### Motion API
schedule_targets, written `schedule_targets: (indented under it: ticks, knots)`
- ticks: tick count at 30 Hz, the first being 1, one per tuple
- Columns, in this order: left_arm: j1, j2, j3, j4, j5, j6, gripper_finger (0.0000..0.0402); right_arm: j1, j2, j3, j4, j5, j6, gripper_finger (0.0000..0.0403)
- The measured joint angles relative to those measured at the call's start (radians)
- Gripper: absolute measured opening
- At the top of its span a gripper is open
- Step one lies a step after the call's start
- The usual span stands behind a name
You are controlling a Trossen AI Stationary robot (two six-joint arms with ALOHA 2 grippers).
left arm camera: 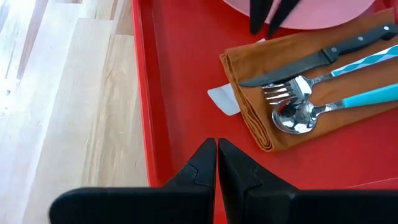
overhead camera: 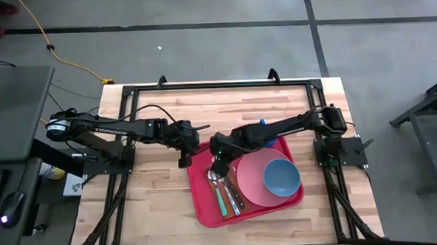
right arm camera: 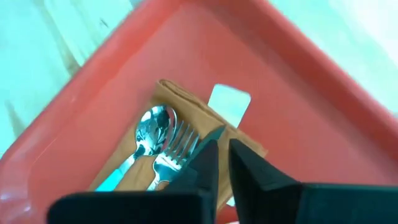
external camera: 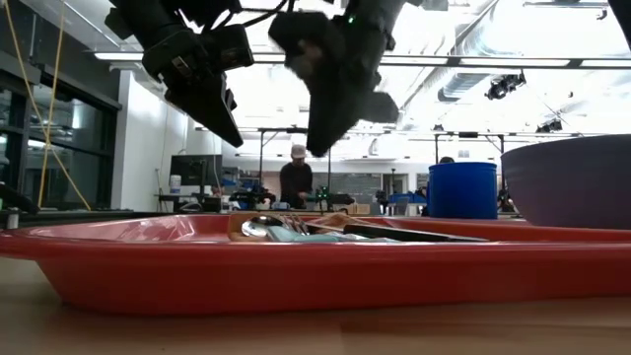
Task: Set up tray
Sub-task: Adjust the orange napkin on the red serving tray
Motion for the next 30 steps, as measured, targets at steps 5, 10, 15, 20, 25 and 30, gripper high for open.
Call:
schedule_targets:
  ticks: [5, 10, 15, 20, 25, 30]
  knots:
    - [0.0, 0.0, 0.0, 0.001, 0.0, -0.026, 0.0044, -0.003, -0.059, 0.0, -0.026, -0.06, -0.063, 0.0006]
    - [0.0, 0.0, 0.0, 0.001, 0.028, -0.073, 0.0044, 0.025, -0.068, -0.03, -0.058, -0.139, -0.08, 0.0001]
    - [-0.001, 0.0, 0.0, 0.003, 0.052, -0.122, 0.0044, 0.069, -0.067, -0.082, -0.045, -0.169, -0.074, 0.0]
    - [0.0, 0.0, 0.0, 0.004, 0.054, -0.248, 0.0044, 0.105, -0.067, -0.103, -0.034, -0.172, -0.096, 0.0]
    - [-0.013, 0.004, 0.0, 0.006, 0.095, -0.415, 0.0044, 0.121, -0.067, -0.103, -0.045, -0.117, -0.096, 0.0]
    - [-0.085, 0.042, -0.001, 0.019, 0.119, -0.509, 0.0044, 0.124, -0.095, -0.103, -0.073, -0.071, -0.122, 0.0]
